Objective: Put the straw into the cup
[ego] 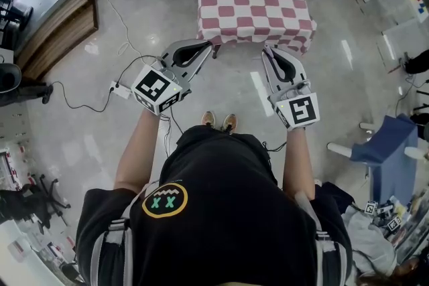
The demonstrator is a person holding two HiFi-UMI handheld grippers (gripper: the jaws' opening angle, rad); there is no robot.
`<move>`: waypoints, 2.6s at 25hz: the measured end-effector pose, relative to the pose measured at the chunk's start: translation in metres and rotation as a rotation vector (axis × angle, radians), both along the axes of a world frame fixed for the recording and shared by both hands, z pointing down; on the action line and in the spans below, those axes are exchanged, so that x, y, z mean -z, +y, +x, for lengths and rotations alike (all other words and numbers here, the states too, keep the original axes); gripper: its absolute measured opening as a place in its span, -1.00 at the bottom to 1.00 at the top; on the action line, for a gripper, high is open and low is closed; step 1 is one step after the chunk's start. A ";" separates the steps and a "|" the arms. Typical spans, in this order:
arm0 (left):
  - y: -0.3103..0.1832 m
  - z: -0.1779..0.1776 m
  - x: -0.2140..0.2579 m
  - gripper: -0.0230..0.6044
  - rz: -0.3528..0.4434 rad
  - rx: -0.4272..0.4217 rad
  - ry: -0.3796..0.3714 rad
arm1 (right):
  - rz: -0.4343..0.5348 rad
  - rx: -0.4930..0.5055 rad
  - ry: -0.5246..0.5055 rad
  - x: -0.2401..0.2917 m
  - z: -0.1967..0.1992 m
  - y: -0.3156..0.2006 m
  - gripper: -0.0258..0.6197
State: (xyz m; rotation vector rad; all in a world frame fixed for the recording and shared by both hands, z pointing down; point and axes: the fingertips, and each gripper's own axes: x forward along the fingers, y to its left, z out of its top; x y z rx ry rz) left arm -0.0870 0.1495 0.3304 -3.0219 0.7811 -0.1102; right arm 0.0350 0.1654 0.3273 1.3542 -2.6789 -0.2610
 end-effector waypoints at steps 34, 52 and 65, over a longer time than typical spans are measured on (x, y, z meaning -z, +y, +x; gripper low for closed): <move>-0.023 0.062 -0.002 -0.88 0.031 0.008 -0.016 | 0.033 0.044 -0.010 -0.001 0.045 -0.032 -0.77; -0.129 0.059 -0.016 -0.88 0.005 -0.006 0.001 | 0.008 0.025 -0.004 -0.013 0.041 -0.135 -0.77; -0.230 0.043 -0.020 -0.88 -0.019 -0.028 0.026 | -0.011 -0.004 0.020 -0.014 0.025 -0.232 -0.77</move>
